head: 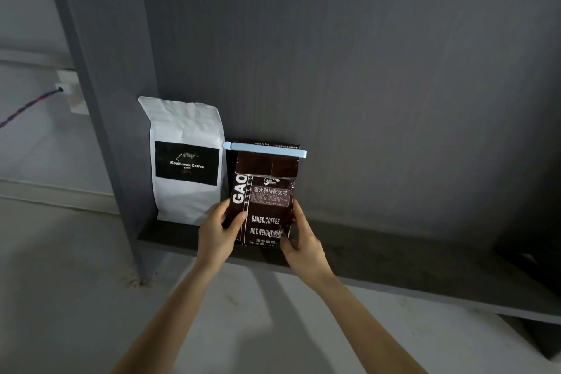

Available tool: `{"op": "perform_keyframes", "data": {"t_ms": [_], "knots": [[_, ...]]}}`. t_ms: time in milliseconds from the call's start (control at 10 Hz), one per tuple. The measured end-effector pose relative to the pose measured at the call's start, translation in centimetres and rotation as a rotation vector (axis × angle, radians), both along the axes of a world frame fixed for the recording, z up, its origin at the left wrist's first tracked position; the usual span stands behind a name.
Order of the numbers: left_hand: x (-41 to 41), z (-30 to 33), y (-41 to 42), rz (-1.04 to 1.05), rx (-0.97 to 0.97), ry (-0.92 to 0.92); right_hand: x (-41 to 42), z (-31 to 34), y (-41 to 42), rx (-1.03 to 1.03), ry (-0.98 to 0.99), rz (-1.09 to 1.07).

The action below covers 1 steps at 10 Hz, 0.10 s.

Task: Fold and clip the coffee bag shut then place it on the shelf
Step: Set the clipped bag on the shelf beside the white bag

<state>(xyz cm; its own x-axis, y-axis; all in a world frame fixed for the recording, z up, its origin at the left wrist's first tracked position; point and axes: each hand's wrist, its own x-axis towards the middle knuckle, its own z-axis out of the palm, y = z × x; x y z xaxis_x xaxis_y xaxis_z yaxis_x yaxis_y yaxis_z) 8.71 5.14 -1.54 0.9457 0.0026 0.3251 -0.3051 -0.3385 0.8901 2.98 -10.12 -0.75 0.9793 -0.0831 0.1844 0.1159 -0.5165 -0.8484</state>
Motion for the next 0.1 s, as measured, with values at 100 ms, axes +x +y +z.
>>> {"op": "perform_keyframes", "data": {"t_ms": [100], "knots": [[0.21,0.15,0.33,-0.016,0.043,-0.006,-0.35,0.16,-0.24,0.006,-0.011,0.015]]}}
